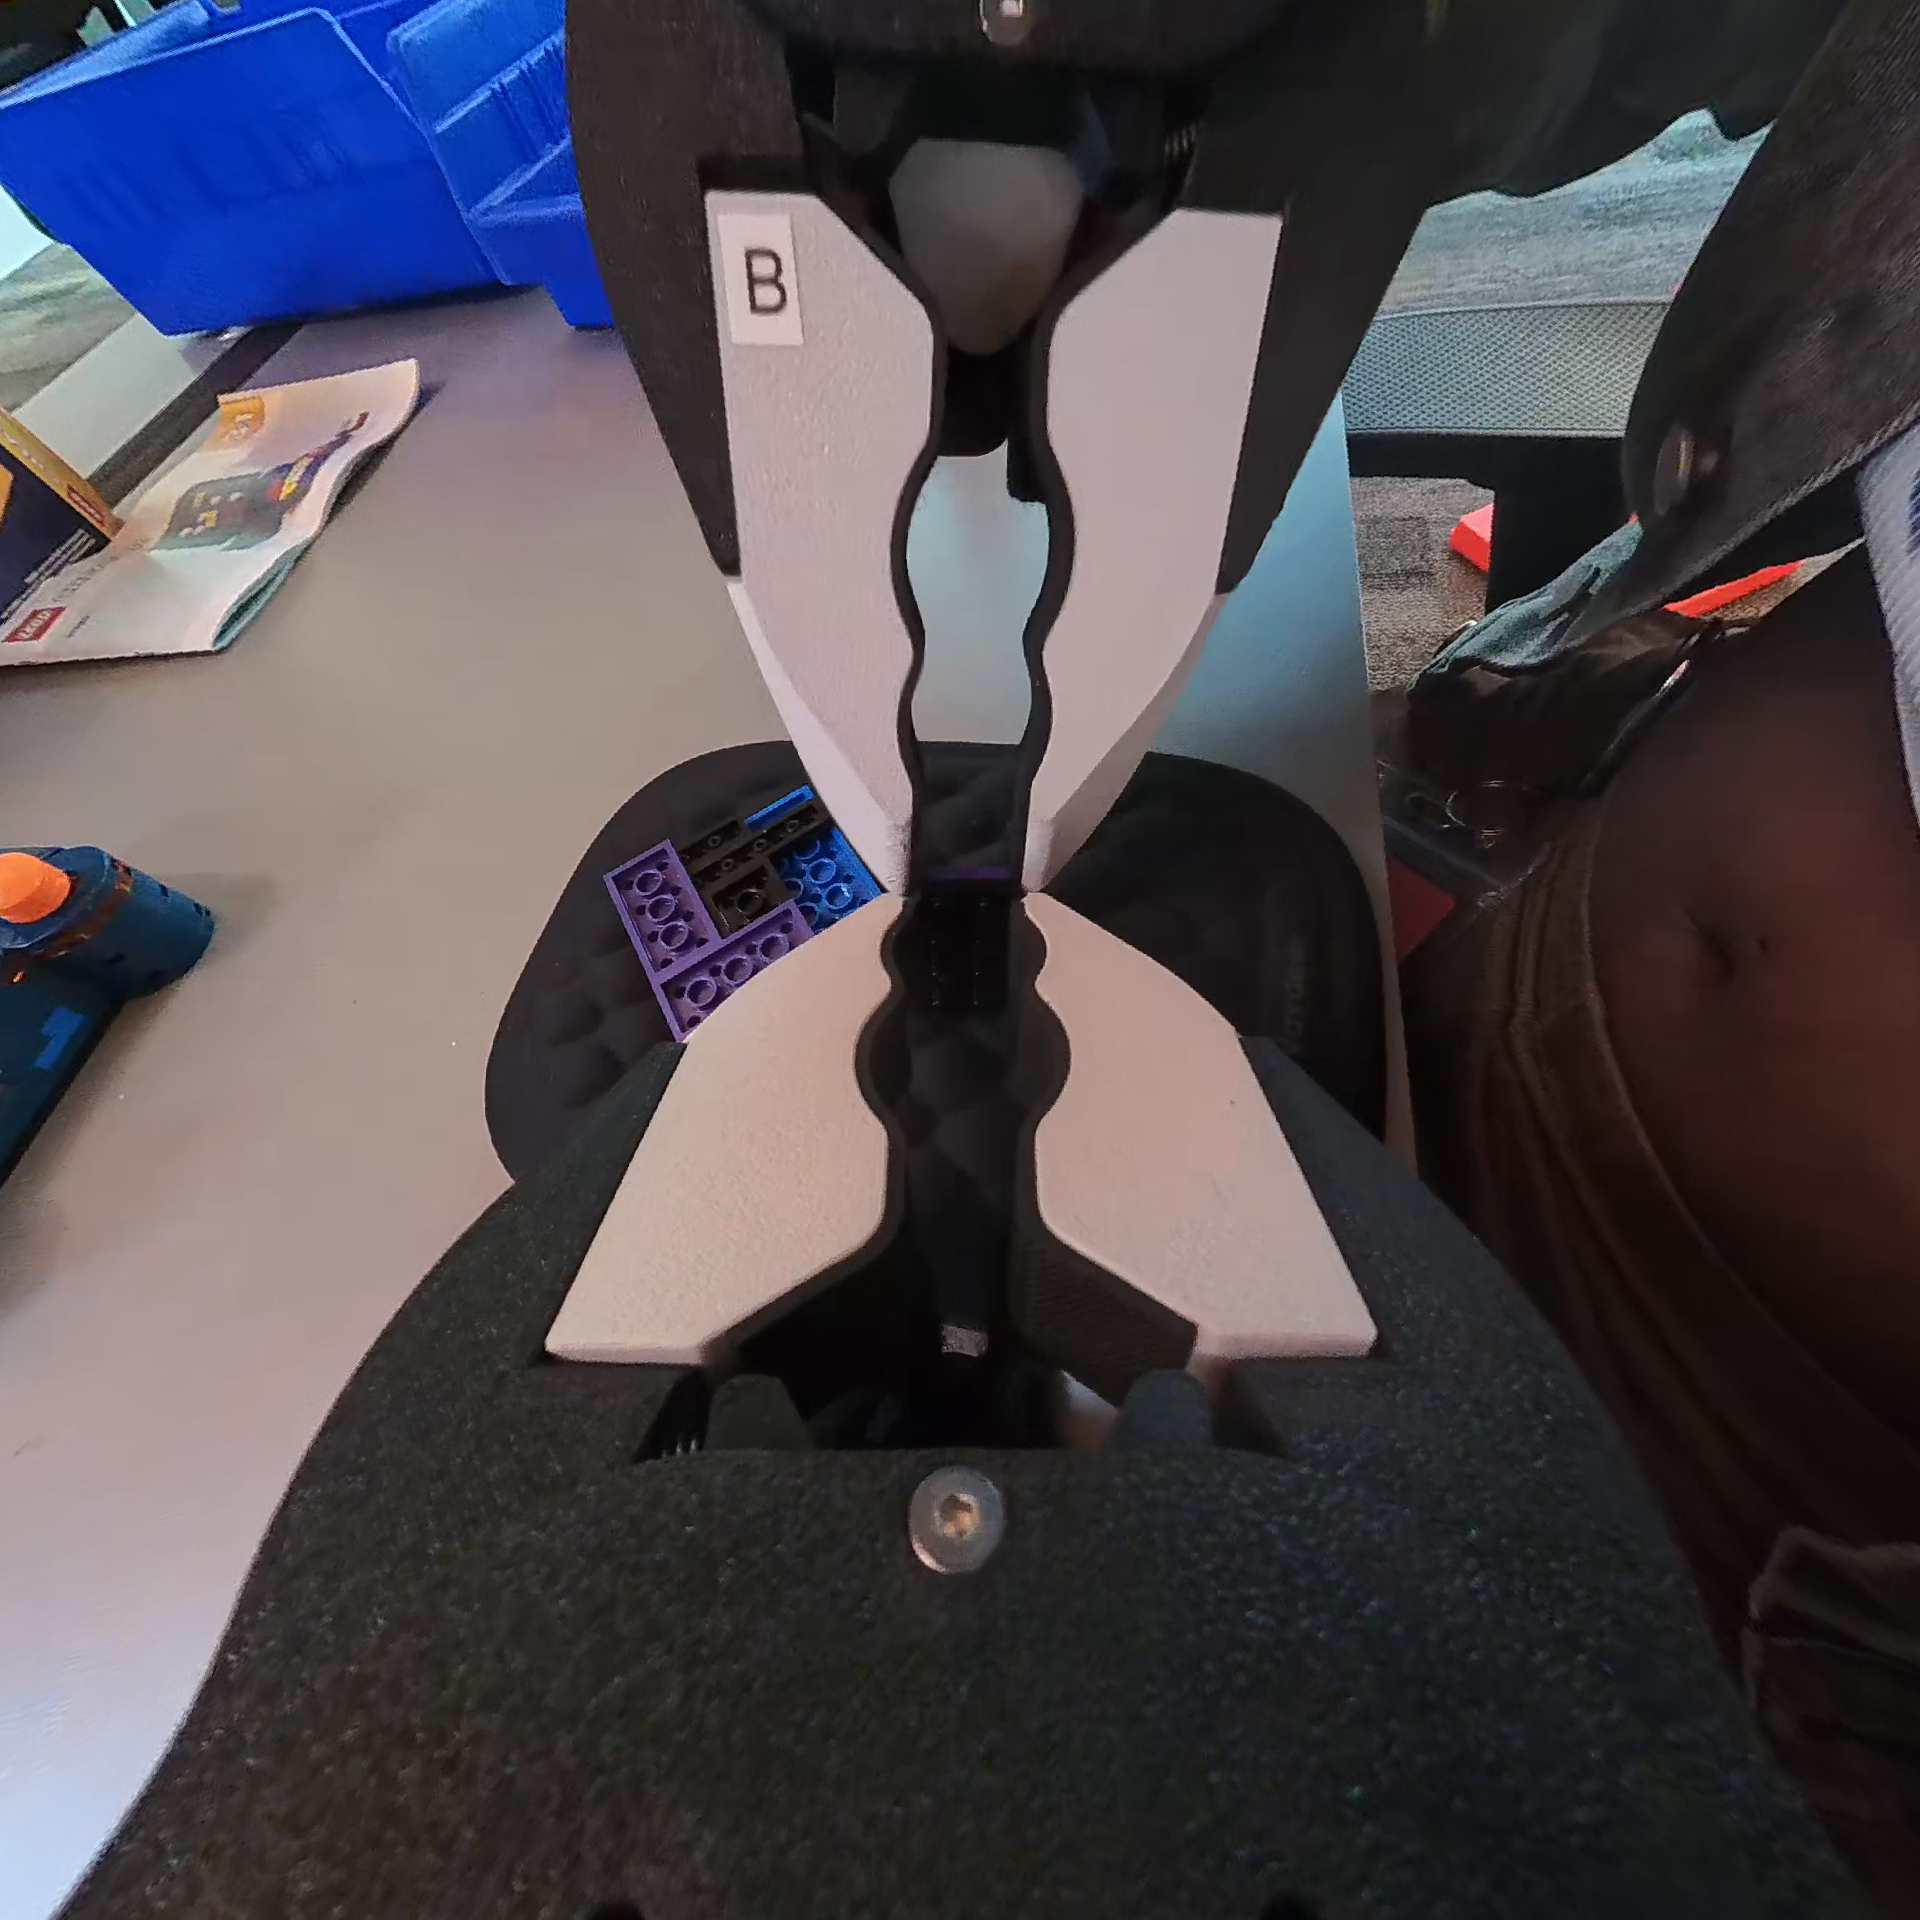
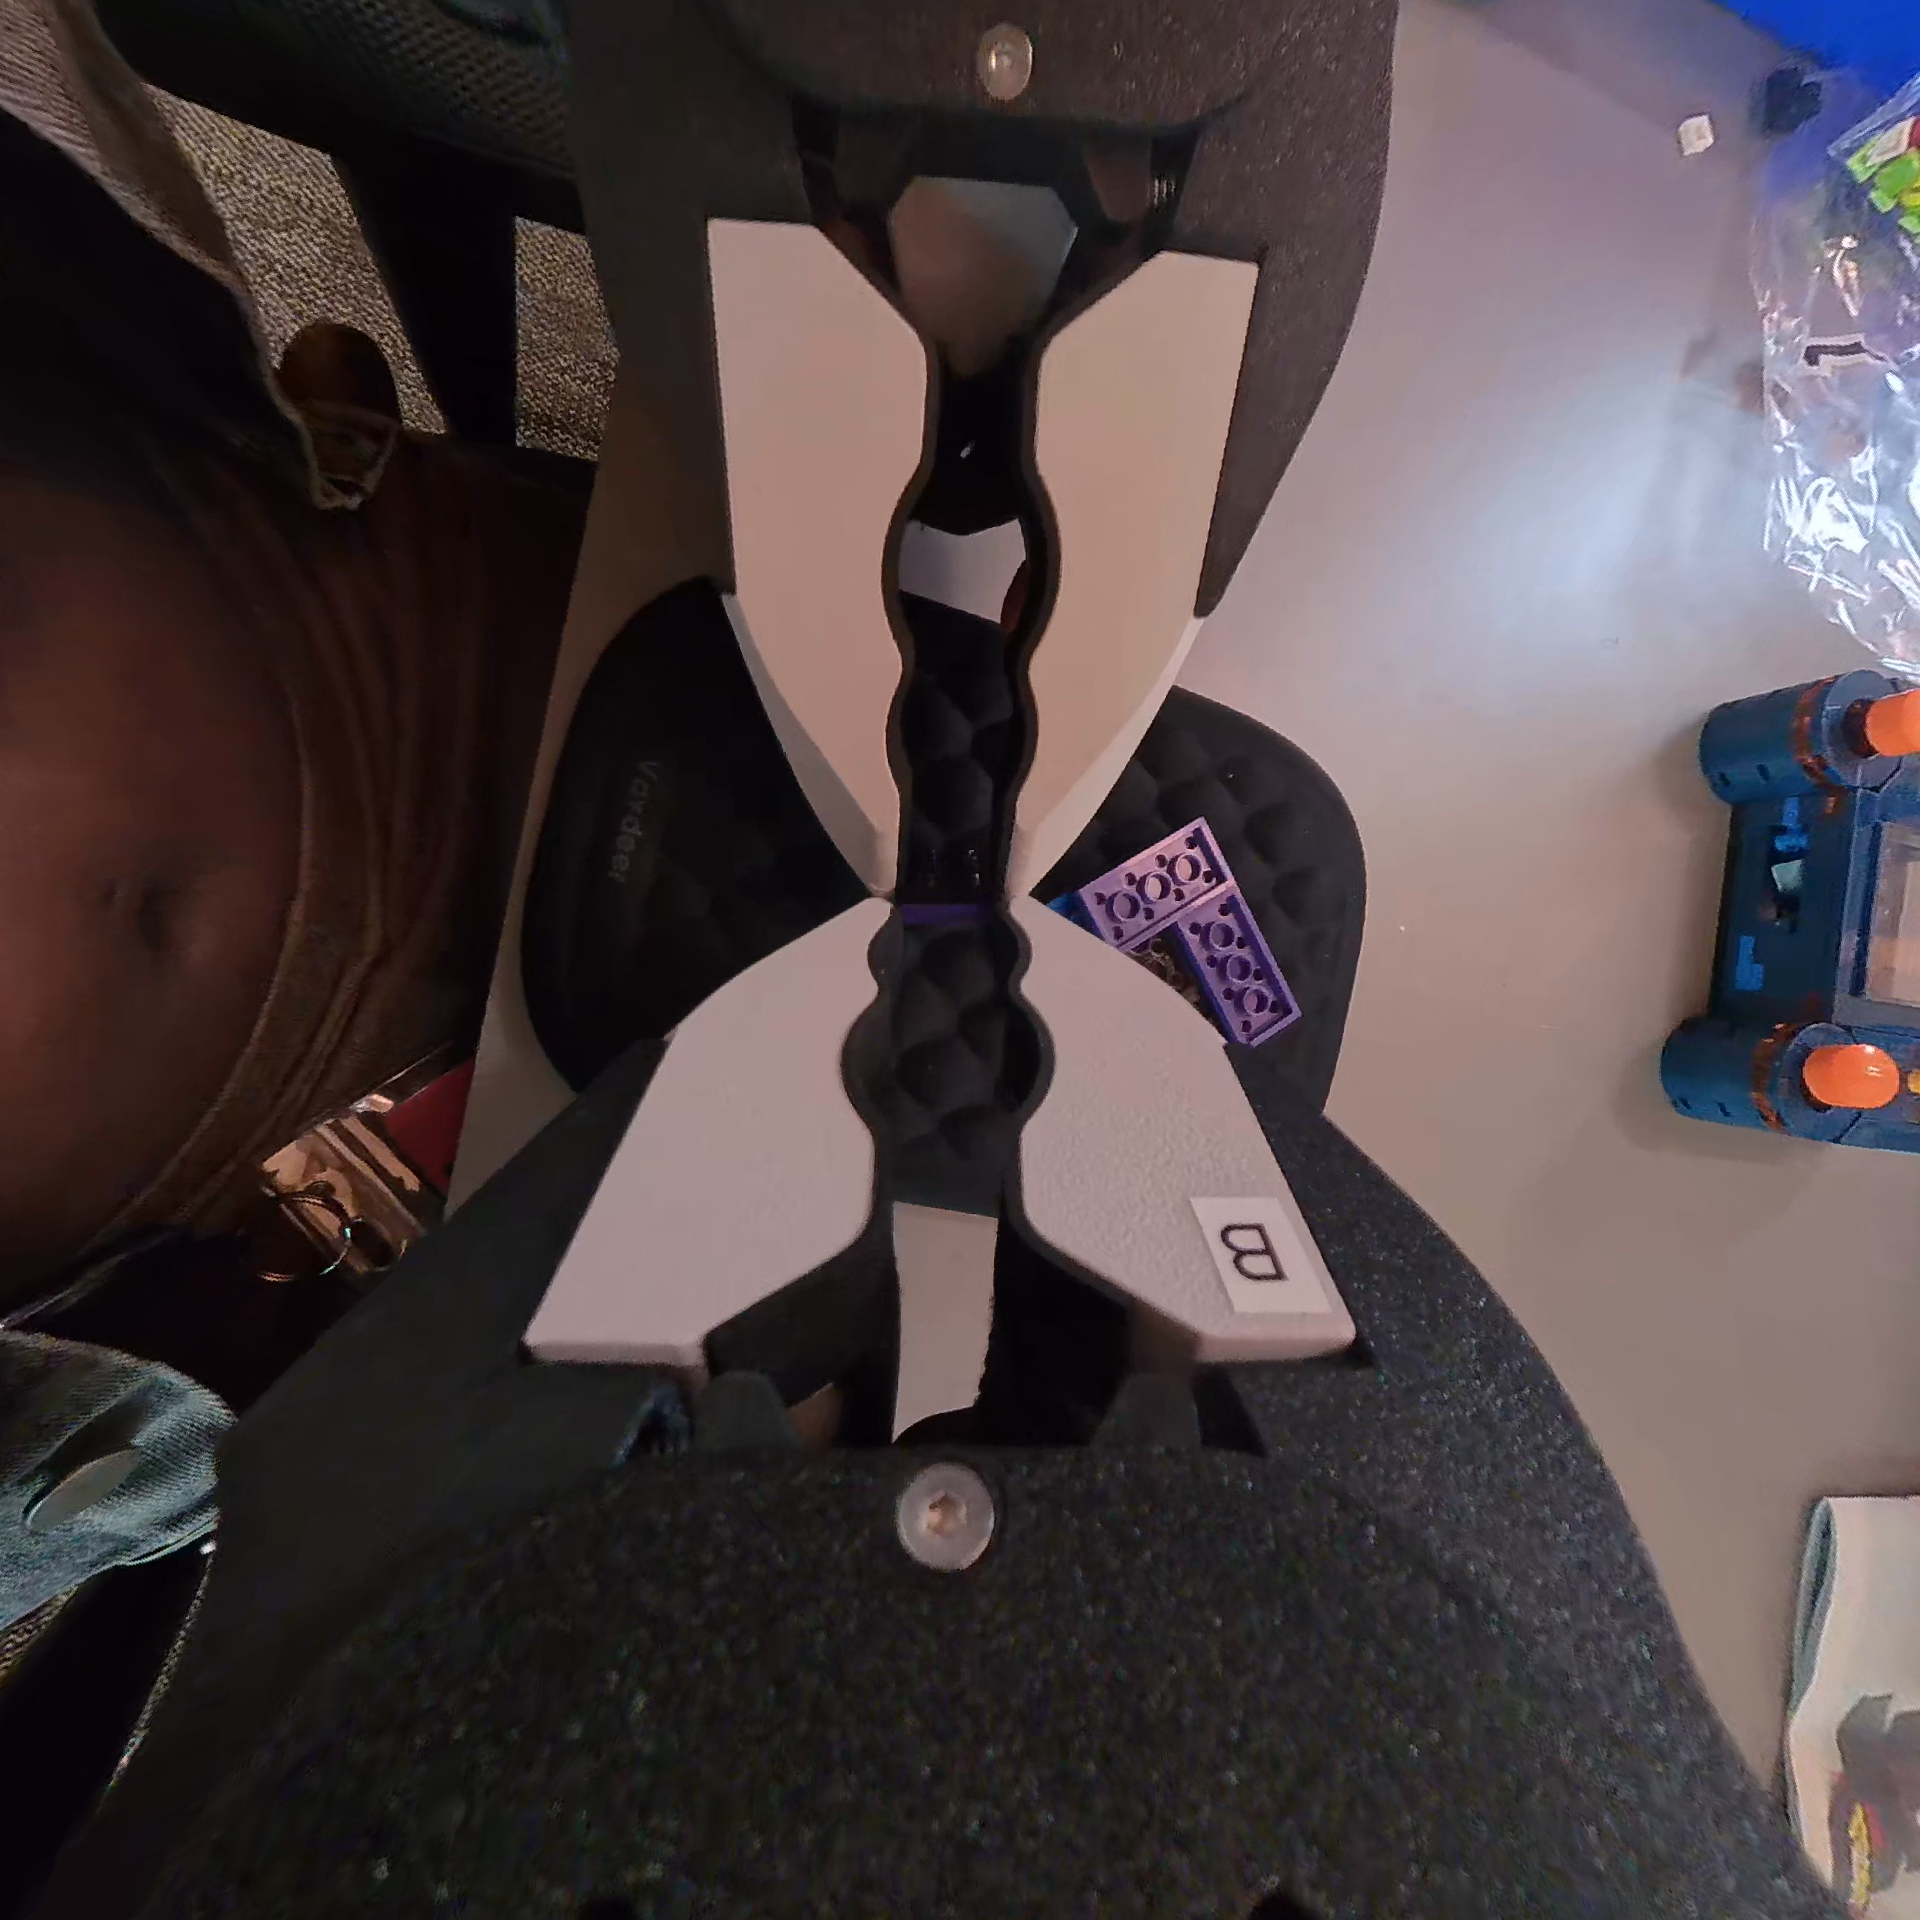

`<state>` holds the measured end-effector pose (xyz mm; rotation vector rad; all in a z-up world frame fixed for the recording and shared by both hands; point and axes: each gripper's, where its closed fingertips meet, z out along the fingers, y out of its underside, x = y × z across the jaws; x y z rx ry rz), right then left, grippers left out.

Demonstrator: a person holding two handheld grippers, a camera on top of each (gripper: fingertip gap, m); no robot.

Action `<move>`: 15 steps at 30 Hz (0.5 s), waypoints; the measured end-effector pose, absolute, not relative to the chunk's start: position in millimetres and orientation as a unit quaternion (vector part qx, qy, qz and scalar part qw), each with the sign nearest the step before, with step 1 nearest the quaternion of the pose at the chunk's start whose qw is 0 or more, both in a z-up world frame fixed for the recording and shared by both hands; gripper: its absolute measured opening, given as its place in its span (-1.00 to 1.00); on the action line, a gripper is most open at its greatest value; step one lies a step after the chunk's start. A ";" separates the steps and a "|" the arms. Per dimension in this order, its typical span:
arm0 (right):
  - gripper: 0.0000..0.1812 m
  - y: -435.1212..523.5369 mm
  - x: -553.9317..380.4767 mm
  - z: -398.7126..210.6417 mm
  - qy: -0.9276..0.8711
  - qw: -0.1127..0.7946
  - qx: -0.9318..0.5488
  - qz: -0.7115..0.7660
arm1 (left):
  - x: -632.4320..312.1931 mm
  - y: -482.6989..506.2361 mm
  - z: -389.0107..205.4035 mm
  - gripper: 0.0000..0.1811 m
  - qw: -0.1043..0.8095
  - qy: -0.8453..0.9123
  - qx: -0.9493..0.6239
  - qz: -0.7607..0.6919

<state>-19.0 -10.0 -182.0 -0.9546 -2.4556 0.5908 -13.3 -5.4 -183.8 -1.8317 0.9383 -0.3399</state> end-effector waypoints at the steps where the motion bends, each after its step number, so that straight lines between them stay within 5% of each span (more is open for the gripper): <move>1: -0.82 -9.9 -19.4 -182.4 -0.888 0.219 -0.345 0.213 | -13.3 -5.5 -184.2 -0.83 0.502 0.389 -0.760 -0.140; 15: -0.83 -3.9 -15.6 -189.6 -0.920 0.231 -0.294 0.115 | -12.4 -1.7 -188.6 -0.83 0.496 0.408 -0.757 -0.121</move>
